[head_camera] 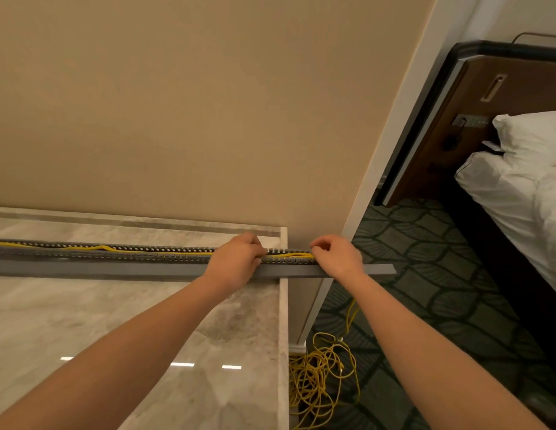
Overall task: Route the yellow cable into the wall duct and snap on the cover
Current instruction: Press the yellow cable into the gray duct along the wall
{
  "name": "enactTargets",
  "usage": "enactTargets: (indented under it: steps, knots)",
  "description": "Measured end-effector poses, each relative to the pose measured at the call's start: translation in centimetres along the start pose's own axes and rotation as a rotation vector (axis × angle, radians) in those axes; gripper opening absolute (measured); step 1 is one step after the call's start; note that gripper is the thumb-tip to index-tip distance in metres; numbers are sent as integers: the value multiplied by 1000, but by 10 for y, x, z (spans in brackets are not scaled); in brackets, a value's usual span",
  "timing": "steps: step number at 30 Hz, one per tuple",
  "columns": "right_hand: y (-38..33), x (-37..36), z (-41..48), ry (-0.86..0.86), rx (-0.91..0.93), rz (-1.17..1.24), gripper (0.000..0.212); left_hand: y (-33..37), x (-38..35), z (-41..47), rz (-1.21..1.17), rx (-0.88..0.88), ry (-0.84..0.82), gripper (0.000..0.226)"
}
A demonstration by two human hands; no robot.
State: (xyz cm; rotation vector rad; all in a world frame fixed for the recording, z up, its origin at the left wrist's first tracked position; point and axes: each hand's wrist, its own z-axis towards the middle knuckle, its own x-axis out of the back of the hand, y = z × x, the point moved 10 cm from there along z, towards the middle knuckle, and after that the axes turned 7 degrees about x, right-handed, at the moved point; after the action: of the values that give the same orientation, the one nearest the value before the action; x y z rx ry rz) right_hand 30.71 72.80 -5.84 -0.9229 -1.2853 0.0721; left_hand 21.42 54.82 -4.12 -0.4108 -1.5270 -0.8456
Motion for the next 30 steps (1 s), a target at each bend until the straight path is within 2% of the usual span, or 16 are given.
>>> enactTargets:
  steps: [8, 11, 14, 16, 20, 23, 30]
  knots:
    - [-32, -21, -14, -41, 167, -177, 26, -6, 0, -20, 86, -48, 68, 43]
    - [-52, -14, -20, 45, 338, -222, 29, 1, 11, -32, 84, -101, 166, 45]
    - [-72, -17, -28, 104, 432, -285, 24, -3, 11, -45, 122, -88, 214, 35]
    - [-83, -28, -32, 74, 451, -326, 23, -14, 3, -53, 116, -48, 206, 28]
    - [-101, -53, -38, -24, 490, -444, 34, -28, -7, -67, 134, 13, 169, 40]
    - [-116, -66, -44, -58, 554, -518, 36, -31, -10, -76, 105, 36, 138, 34]
    - [-154, -103, -70, -228, 725, -478, 39, -47, -10, -88, 84, 46, 48, 29]
